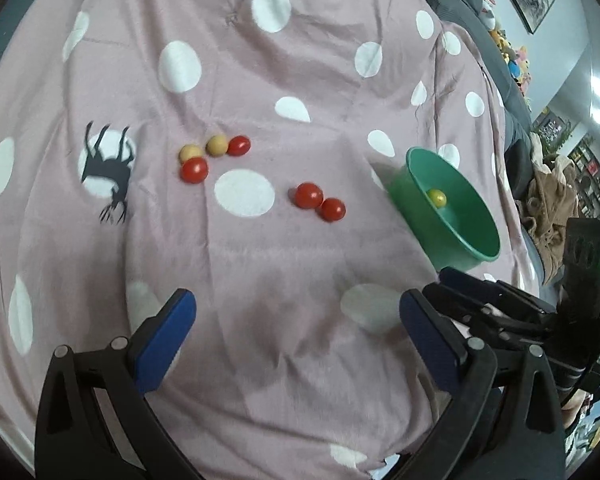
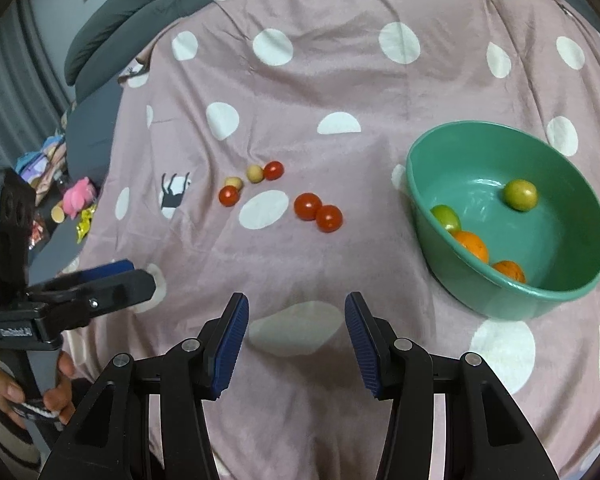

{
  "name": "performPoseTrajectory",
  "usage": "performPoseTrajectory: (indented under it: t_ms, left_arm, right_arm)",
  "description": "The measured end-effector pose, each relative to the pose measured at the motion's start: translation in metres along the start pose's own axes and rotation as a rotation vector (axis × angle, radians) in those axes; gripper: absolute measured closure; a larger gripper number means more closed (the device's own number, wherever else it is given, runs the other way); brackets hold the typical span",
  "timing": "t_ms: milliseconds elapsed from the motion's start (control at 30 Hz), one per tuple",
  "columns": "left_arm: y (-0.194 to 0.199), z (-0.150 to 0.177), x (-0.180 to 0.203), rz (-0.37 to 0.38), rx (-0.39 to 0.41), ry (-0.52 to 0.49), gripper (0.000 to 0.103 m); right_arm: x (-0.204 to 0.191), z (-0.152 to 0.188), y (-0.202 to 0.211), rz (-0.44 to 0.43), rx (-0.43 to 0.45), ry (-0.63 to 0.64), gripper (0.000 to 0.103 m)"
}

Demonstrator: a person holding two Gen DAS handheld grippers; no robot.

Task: Organize fruits
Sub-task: 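Move both tools toward the pair of red cherry tomatoes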

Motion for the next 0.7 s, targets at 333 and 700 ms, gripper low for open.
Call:
performPoseTrajectory:
  t_ms: [333,700]
  left_arm:
    - [-0.032,-0.026,-0.007,-0.111,-0.038,-0.114,0.002]
    - [-0.067,-0.052,-0.021,-0.112,-0.082,-0.121,0.004]
  right_arm:
    - [-0.003,-0.015,-0.039,0.045,-0.035,0.059,0.052]
    - [-0.013,-0.044,-0.082,0.068,-0.059,0.149,0.052]
Point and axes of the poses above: each gripper's, at about its wrist camera, not at the fingertips, and y roughly against the way its jaws point, x to its right, z to its underside, the point moved 6 cm from there along -y, roughly the way its jaws point, and after that the axes turned 14 degrees about z, right-handed, at the moved point
